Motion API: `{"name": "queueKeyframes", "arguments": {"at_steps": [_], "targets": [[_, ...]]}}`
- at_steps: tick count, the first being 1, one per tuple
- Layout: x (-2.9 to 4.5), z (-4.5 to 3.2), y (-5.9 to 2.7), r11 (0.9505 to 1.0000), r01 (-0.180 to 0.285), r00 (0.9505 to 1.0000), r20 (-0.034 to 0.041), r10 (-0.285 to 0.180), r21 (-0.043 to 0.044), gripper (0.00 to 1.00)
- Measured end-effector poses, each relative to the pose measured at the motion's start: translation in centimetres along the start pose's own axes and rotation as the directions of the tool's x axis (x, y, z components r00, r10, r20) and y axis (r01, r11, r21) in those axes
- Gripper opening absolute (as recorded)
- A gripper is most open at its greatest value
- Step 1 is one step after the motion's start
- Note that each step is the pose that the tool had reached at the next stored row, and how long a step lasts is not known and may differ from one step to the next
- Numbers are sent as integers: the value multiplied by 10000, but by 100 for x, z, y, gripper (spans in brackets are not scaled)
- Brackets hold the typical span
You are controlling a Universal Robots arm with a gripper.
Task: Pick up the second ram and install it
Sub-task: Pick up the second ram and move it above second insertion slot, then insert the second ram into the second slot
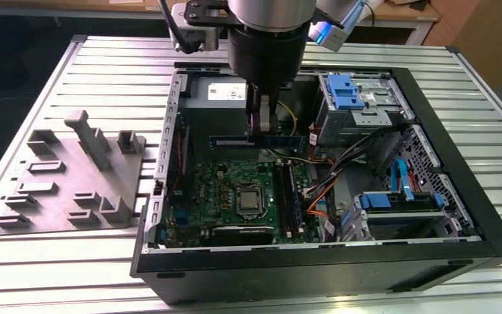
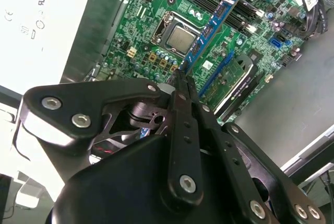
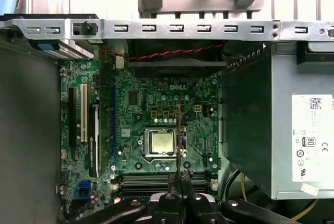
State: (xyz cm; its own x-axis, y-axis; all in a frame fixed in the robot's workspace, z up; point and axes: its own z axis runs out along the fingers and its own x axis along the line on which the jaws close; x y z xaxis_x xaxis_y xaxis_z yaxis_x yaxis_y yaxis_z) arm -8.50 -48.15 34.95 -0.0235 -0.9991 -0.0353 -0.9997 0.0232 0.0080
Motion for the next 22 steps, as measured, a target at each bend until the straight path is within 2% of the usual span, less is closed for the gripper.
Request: {"name": "queueKeyframes", "arguments": {"at_steps": [16, 19, 22], "targets": [[0, 1, -5, 10000, -33, 10000, 0, 33, 2, 11], [0, 3, -6, 9995, -315, 9995, 1, 315, 11, 11], [0, 9, -5, 9969, -791, 9969, 7, 791, 28, 11]]}}
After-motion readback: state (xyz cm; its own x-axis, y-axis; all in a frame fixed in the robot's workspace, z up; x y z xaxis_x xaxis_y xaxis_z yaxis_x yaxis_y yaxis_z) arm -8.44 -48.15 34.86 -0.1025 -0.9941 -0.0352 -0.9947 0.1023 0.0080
